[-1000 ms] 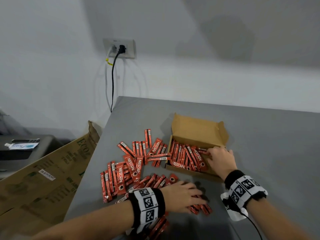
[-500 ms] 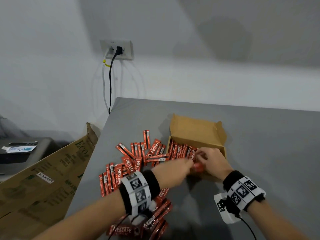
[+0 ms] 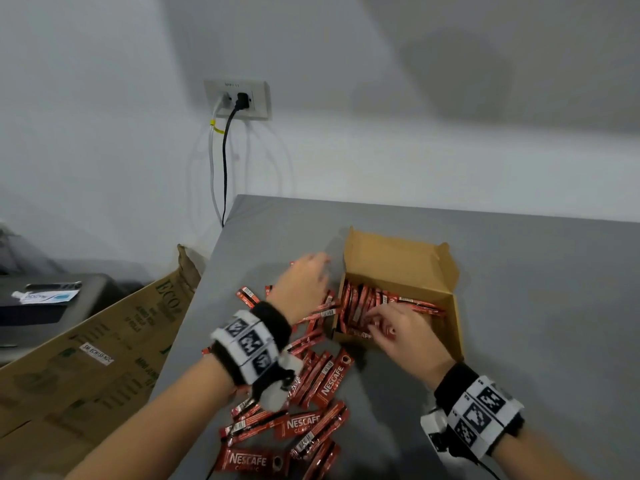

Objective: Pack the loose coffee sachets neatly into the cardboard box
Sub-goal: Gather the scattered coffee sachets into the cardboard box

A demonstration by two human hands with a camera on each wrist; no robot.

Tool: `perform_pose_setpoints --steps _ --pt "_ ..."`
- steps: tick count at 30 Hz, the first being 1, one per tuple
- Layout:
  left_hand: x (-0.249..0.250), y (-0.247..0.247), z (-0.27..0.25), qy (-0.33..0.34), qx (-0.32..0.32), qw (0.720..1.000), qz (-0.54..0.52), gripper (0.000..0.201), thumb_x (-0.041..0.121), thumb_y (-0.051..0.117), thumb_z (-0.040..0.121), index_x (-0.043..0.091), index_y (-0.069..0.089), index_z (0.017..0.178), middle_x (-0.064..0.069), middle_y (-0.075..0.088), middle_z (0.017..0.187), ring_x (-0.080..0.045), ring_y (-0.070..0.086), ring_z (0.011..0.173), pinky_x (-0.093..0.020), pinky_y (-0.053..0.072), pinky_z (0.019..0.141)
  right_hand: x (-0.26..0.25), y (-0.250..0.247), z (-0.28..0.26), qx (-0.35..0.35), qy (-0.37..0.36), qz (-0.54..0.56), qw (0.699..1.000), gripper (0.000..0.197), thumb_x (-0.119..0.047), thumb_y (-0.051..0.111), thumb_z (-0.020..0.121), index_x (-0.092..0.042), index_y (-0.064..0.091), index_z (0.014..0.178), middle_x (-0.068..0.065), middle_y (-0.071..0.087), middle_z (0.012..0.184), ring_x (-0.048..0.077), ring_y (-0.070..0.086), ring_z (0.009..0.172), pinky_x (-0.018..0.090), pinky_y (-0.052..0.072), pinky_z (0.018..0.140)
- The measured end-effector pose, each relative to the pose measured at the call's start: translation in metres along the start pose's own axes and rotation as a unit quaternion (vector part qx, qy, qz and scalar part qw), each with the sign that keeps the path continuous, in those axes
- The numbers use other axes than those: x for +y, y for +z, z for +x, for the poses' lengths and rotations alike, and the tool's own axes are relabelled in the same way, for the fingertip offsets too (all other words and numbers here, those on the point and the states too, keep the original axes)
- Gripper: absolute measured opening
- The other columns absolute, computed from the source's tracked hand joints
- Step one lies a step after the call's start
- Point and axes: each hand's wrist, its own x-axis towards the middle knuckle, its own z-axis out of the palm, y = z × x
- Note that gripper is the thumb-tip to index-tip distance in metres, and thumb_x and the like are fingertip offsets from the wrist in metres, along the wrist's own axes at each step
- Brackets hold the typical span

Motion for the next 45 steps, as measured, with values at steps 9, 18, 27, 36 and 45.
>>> perform_pose_setpoints --steps 9,18,27,36,45 --pt "-0.086 -0.003 -0.029 -0.184 -0.105 0.968 0.138 0.05 0.029 0.048 0.095 0.02 0.031 0.141 -0.018 0.036 0.137 -0.036 0.035 0.127 -0.044 0.035 0.105 -0.073 0.043 0.018 -0.184 -0.149 -0.024 0.971 0.092 -0.053 0.065 0.078 -0.018 0.016 0.148 0.006 0.012 0.155 0.02 0.007 0.144 0.033 0.012 0.117" --pt "-0.093 0.006 -0.032 -0.116 -0.056 0.992 0.005 0.035 0.001 0.04 0.094 0.008 0.049 0.127 -0.011 0.047 0.127 -0.022 0.047 0.117 -0.026 0.038 0.097 -0.087 0.081 0.033 -0.235 -0.111 -0.131 0.957 0.097 -0.055 0.064 0.075 -0.021 0.01 0.148 0.015 0.001 0.155 0.034 0.002 0.141 0.054 0.008 0.113" --pt "-0.102 0.005 -0.042 -0.043 -0.095 0.994 0.018 0.039 -0.004 0.048 0.085 0.011 0.057 0.12 -0.005 0.05 0.123 -0.011 0.046 0.102 -0.016 0.038 0.088 -0.091 0.076 0.038 -0.217 -0.152 -0.104 0.959 0.044 -0.01 0.053 0.087 -0.008 0.042 0.129 0.019 0.038 0.123 0.035 0.04 0.112 0.045 0.038 0.091" --pt "-0.106 0.006 -0.041 -0.028 -0.086 0.996 0.025 0.023 0.005 0.056 0.086 0.015 0.062 0.106 0.002 0.054 0.102 -0.012 0.052 0.091 -0.015 0.04 0.076 -0.087 0.033 0.039 -0.148 -0.146 0.002 0.978 0.025 -0.011 0.058 0.087 -0.009 0.058 0.113 0.007 0.048 0.115 0.019 0.049 0.104 0.028 0.043 0.092" --pt "-0.092 0.007 -0.039 -0.015 -0.099 0.995 0.017 0.025 0.012 0.054 0.09 0.016 0.059 0.114 -0.001 0.055 0.106 -0.011 0.053 0.09 -0.019 0.045 0.081 -0.026 -0.036 0.033 -0.007 0.002 0.06 0.998 0.017 -0.016 0.074 0.076 -0.021 0.064 0.089 -0.012 0.055 0.09 -0.001 0.05 0.084 0.008 0.038 0.075"
